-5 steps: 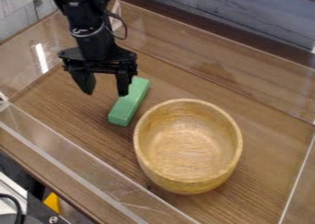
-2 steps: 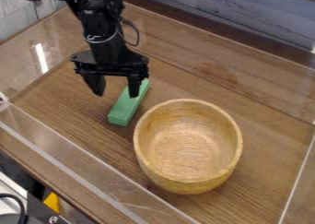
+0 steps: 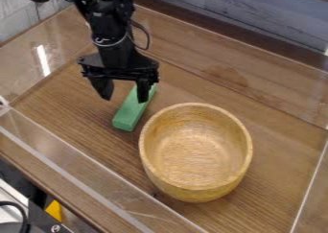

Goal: Put the green block in the brown bowl

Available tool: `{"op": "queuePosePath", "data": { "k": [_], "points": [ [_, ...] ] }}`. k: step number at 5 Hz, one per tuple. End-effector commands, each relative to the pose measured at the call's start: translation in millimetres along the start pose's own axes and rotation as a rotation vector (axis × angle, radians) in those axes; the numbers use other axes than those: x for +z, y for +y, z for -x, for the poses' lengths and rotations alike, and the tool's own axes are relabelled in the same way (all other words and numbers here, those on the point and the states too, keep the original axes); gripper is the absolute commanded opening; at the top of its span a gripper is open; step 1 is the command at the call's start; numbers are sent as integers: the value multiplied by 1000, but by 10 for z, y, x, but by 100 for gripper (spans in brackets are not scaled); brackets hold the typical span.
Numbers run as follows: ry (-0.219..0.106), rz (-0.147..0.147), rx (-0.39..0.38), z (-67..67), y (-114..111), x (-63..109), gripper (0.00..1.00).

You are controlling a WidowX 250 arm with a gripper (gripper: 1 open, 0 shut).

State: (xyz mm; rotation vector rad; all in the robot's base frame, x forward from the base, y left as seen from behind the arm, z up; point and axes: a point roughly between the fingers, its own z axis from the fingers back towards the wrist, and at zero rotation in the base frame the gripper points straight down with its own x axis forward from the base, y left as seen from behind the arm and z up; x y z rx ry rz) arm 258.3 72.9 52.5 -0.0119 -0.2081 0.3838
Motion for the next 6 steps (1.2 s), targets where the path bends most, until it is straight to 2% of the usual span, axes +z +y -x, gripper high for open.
{"op": "queuePosePath", "data": {
  "k": [1,6],
  "points": [
    [-35,1,-18,-71,-28,50,100],
    [-54,-5,-42,-81,-24,63,100]
  ]
}}
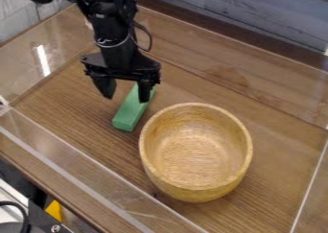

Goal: Put the green block in the brown bowl

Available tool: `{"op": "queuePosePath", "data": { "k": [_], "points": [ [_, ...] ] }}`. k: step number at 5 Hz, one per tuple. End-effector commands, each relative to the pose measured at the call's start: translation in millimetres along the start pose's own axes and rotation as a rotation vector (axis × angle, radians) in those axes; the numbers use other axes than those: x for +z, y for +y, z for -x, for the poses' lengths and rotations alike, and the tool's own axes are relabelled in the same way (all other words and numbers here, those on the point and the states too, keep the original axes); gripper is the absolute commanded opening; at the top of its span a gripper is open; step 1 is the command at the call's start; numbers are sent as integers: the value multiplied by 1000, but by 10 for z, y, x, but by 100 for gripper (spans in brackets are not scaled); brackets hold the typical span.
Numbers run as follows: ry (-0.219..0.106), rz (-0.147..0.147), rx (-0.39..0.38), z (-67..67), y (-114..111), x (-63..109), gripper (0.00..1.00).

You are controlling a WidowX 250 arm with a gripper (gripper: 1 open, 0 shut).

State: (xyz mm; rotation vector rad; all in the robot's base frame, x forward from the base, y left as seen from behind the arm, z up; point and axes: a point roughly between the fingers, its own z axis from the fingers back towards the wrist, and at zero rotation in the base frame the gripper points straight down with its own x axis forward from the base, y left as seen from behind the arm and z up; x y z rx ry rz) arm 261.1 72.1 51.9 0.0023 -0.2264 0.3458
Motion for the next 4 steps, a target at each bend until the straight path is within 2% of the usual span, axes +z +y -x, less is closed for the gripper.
{"op": "queuePosePath", "data": {
  "k": [1,2,3,4],
  "points": [
    [-26,-7,2,-51,2,-17,100],
    [-19,-13,8,-40,0,-111,100],
    [-14,-16,13,-32,-8,-177,0],
    [-4,-8,12,-45,-21,-94,0]
  ]
}}
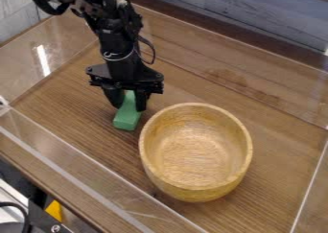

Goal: Put the green block in the brown bowl

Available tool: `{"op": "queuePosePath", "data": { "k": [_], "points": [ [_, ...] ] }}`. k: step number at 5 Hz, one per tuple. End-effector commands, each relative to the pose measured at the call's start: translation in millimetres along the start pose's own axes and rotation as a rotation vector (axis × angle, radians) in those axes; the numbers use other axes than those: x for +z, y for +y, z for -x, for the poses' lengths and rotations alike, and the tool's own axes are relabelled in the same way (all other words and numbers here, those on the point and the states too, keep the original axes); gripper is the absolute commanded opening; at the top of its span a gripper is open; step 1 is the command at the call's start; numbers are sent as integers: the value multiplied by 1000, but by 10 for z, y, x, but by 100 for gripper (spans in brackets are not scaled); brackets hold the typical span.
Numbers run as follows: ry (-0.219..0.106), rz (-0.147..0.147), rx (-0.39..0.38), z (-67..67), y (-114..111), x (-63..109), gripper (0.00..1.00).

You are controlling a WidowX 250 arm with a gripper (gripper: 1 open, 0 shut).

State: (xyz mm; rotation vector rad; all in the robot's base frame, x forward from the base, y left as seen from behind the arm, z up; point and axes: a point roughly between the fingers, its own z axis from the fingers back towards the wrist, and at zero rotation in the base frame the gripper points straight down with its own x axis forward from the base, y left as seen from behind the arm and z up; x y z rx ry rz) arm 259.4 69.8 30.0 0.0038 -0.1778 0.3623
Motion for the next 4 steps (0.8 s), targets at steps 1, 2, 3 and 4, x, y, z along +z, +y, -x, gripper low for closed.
{"op": "queuePosePath", "data": {
  "k": [1,2,3,4],
  "points": [
    [-41,18,-9,-131,-33,244,0],
    [-33,29,-17,-151,-47,358,0],
    [-27,48,-21,-194,-70,498,0],
    [-52,93,-26,-306,-137,828,0]
  ]
}}
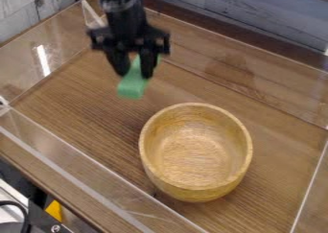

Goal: Put the green block in the brown bowl

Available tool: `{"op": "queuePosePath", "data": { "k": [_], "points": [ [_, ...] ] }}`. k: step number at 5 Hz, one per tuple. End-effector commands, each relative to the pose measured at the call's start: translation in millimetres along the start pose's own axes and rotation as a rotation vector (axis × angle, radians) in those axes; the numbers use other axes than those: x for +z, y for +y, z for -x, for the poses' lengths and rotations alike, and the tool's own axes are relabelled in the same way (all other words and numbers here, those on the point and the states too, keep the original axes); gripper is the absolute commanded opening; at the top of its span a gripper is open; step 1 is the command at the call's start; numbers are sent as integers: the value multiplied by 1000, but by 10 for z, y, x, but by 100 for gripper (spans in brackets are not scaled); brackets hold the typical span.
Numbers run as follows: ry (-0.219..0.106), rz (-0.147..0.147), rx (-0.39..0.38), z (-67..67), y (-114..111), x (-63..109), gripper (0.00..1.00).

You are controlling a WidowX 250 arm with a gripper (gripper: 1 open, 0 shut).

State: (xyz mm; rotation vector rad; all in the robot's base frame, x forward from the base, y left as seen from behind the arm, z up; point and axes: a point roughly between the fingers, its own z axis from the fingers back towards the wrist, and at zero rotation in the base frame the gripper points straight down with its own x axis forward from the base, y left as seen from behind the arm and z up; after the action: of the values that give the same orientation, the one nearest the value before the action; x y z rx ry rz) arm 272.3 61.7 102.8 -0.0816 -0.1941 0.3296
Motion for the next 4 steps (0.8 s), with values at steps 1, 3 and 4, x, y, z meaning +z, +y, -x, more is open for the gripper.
{"op": "queuePosePath", "data": {
  "k": [1,3,4],
  "points": [
    [-96,34,-29,-268,-118,434,0],
    [-128,18,-13,-531,130,465,0],
    [-133,12,-19,-582,201,429,0]
  ]
}}
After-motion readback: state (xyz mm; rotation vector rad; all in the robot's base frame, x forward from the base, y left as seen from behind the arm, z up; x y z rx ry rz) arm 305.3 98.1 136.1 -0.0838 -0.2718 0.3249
